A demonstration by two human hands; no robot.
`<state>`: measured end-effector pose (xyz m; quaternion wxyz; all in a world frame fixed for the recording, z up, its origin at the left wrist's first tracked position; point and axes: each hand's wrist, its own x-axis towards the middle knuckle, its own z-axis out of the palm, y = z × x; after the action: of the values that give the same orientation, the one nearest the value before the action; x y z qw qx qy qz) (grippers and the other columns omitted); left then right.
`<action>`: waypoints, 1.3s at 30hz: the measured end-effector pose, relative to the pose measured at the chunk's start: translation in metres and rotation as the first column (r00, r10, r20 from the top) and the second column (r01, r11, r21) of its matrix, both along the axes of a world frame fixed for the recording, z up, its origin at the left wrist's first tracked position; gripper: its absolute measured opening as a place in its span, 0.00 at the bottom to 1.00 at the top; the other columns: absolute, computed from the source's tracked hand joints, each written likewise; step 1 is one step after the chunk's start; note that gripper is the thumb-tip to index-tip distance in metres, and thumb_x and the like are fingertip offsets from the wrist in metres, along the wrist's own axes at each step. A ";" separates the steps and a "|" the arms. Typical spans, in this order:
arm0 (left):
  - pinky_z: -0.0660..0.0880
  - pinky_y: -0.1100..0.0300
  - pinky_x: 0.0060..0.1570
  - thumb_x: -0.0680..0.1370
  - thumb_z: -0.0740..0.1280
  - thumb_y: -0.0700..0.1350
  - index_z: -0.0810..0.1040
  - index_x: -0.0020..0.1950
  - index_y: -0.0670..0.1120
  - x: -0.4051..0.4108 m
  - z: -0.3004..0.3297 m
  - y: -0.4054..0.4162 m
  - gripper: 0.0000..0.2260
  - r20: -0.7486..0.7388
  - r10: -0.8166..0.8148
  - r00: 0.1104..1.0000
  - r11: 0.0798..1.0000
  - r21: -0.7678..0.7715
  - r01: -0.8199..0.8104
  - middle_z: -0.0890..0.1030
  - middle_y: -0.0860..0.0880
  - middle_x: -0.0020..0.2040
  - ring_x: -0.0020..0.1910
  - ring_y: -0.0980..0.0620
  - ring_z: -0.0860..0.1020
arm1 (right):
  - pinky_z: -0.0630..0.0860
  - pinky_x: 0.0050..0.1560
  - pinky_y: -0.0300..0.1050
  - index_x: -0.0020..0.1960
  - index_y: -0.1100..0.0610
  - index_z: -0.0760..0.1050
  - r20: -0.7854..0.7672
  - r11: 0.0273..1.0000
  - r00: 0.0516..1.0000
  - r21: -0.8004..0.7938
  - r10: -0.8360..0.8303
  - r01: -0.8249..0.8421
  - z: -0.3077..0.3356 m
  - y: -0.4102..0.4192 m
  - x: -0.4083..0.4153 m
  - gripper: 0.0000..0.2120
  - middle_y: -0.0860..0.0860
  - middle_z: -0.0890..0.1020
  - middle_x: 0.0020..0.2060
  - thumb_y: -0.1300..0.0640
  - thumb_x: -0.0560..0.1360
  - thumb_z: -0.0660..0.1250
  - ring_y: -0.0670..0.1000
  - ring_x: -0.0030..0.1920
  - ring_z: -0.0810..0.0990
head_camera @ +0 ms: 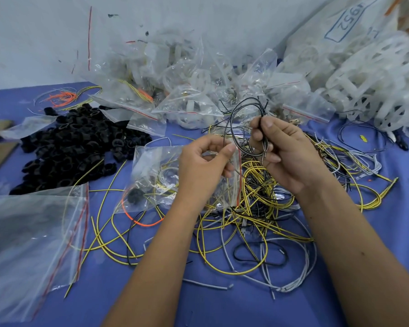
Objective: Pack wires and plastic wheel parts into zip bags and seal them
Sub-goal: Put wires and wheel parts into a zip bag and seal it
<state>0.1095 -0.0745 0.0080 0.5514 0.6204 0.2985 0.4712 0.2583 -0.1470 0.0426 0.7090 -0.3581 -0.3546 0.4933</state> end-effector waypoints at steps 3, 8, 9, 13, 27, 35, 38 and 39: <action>0.79 0.62 0.32 0.79 0.72 0.36 0.84 0.41 0.51 0.001 0.002 0.000 0.12 0.067 -0.029 0.997 0.996 -0.080 0.035 0.84 0.51 0.35 0.31 0.50 0.83 | 0.64 0.24 0.30 0.45 0.58 0.84 0.077 0.999 0.996 -0.017 -0.036 0.038 -0.003 0.002 -0.001 0.09 0.52 0.78 0.35 0.57 0.76 0.65 0.45 0.34 0.69; 0.79 0.66 0.35 0.77 0.71 0.32 0.82 0.47 0.40 0.001 0.009 -0.003 0.04 0.297 -0.017 0.955 0.946 -0.303 0.111 0.84 0.47 0.34 0.31 0.55 0.82 | 0.66 0.38 0.42 0.47 0.52 0.85 0.412 0.981 0.903 -0.089 -0.121 0.172 -0.010 0.005 -0.001 0.08 0.52 0.85 0.46 0.52 0.78 0.68 0.52 0.47 0.77; 0.79 0.66 0.35 0.77 0.70 0.31 0.81 0.47 0.39 0.001 0.009 -0.003 0.04 0.318 -0.017 0.948 0.938 -0.324 0.125 0.84 0.47 0.35 0.31 0.55 0.82 | 0.70 0.40 0.43 0.48 0.53 0.85 0.419 0.983 0.902 -0.093 -0.105 0.157 -0.011 0.005 -0.001 0.08 0.52 0.86 0.47 0.52 0.79 0.68 0.50 0.47 0.80; 0.80 0.66 0.37 0.76 0.71 0.31 0.81 0.45 0.39 0.002 0.011 -0.006 0.04 0.342 0.028 0.939 0.934 -0.344 0.098 0.85 0.47 0.35 0.33 0.54 0.83 | 0.78 0.35 0.43 0.50 0.56 0.84 0.371 0.989 0.927 -0.112 -0.051 0.099 -0.008 0.003 -0.003 0.10 0.56 0.86 0.45 0.52 0.78 0.68 0.53 0.40 0.84; 0.81 0.65 0.38 0.75 0.70 0.28 0.81 0.43 0.37 0.005 0.015 -0.009 0.05 0.471 0.143 0.870 0.896 -0.435 0.089 0.85 0.45 0.37 0.36 0.52 0.85 | 0.66 0.25 0.36 0.50 0.60 0.84 0.346 0.989 0.937 -0.112 -0.055 0.099 -0.012 0.004 0.003 0.10 0.59 0.85 0.41 0.55 0.77 0.68 0.50 0.30 0.77; 0.82 0.64 0.38 0.76 0.70 0.30 0.78 0.41 0.40 0.004 0.014 -0.009 0.07 0.437 0.082 0.896 0.856 -0.491 0.161 0.85 0.44 0.38 0.38 0.49 0.84 | 0.69 0.33 0.39 0.47 0.53 0.87 0.420 0.977 0.902 -0.135 -0.096 0.166 -0.012 0.004 0.005 0.09 0.55 0.86 0.43 0.51 0.75 0.70 0.48 0.39 0.80; 0.81 0.65 0.36 0.77 0.69 0.30 0.78 0.38 0.41 0.004 0.015 -0.009 0.10 0.441 0.063 0.895 0.844 -0.502 0.188 0.85 0.45 0.37 0.35 0.51 0.84 | 0.77 0.42 0.45 0.48 0.53 0.86 0.384 0.983 0.922 -0.147 -0.048 0.113 -0.012 0.003 0.005 0.10 0.56 0.87 0.49 0.50 0.75 0.70 0.53 0.46 0.86; 0.81 0.65 0.36 0.77 0.69 0.30 0.77 0.38 0.41 0.004 0.015 -0.009 0.10 0.443 0.071 0.894 0.844 -0.504 0.183 0.84 0.46 0.37 0.35 0.53 0.83 | 0.80 0.42 0.46 0.49 0.55 0.86 0.355 0.986 0.935 -0.148 -0.019 0.076 -0.011 0.002 0.005 0.10 0.57 0.87 0.49 0.50 0.76 0.69 0.56 0.46 0.86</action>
<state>0.1139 -0.0840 0.0226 0.7688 0.3268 0.2643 0.4820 0.2632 -0.1448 0.0313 0.6149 -0.5044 -0.4266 0.4306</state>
